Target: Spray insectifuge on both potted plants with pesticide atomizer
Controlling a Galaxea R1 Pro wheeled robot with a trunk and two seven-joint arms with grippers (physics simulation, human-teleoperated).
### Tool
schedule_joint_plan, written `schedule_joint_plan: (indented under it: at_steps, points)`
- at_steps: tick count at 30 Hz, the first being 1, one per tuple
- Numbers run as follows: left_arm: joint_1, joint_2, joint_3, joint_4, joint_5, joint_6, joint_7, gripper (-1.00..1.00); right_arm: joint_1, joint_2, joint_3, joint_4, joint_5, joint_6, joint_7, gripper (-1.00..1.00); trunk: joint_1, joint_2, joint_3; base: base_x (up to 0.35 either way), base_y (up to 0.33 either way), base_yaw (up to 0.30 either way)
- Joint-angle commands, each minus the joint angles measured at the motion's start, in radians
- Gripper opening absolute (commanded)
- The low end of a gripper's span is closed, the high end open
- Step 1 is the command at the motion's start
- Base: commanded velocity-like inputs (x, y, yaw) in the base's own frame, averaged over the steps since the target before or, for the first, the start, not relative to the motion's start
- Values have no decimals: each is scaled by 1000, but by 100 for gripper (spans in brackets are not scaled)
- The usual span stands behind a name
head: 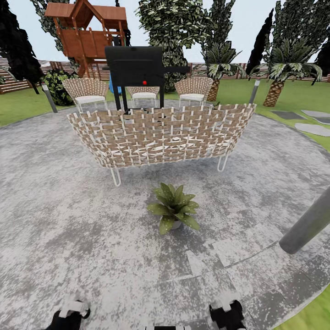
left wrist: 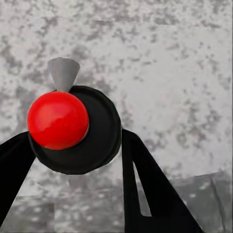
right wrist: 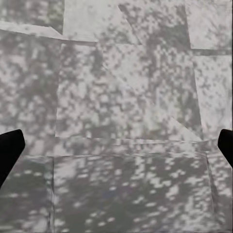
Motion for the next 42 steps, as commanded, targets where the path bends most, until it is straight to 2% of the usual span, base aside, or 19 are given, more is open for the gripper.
schedule_joint_plan:
  at_steps: [1, 2, 3, 5, 7, 9, 13, 16, 19, 22, 26, 42]
  points:
    - [17, 0, 44, 0, -5, -5, 36, -100, 1, -9, 0, 2, -62, -21, -9, 100, 0, 0, -1, 0, 0, 0]
    - [27, 1, 61, 1, -4, -6, 67, -100, 2, -20, -3, 3, -111, -37, -11, 100, 0, 0, -1, 0, 0, 0]
    - [37, 0, 77, 3, -1, -7, 122, -100, 4, -40, -6, 7, -192, -64, -22, 100, 0, 0, -1, 0, 0, 0]
    - [44, -3, 87, 4, 1, -8, 180, -100, 5, -69, -8, 29, -299, -103, -45, 100, 0, 0, -1, 0, 0, 0]
    - [46, -6, 92, 6, 2, -8, 201, -100, 5, -86, -8, 65, -355, -122, -54, 100, 0, 0, -1, 0, 0, 0]
    - [47, -11, 94, 7, 3, -9, 209, -100, 5, -97, -9, 90, -377, -129, -58, 100, 0, 0, -1, 0, 0, 0]
    - [47, -12, 94, 26, 2, -9, 212, -100, 5, -96, -6, 97, -381, -129, -59, 100, 0, 0, -1, 0, 0, 0]
    - [48, -10, 95, 31, 2, -9, 213, -100, 5, -86, -3, 100, -376, -127, -56, 100, 0, 0, -1, 0, 0, 0]
    - [48, -13, 94, 33, 2, -9, 213, -100, 7, -61, -4, 107, -374, -125, -54, 100, 0, 0, -1, 0, 0, 0]
    - [48, -13, 94, 33, 2, -9, 213, -100, 31, -52, -4, 108, -374, -125, -53, 100, 0, 0, -1, 0, 0, 0]
    - [48, -14, 94, 33, 3, -10, 213, -100, 49, -50, -4, 109, -374, -124, -53, 100, 0, 0, -1, 0, 0, 0]
    - [48, -15, 94, 33, 1, -9, 212, -100, 50, -50, -4, 109, -374, -124, -53, 100, 0, 0, -1, 0, 0, 0]
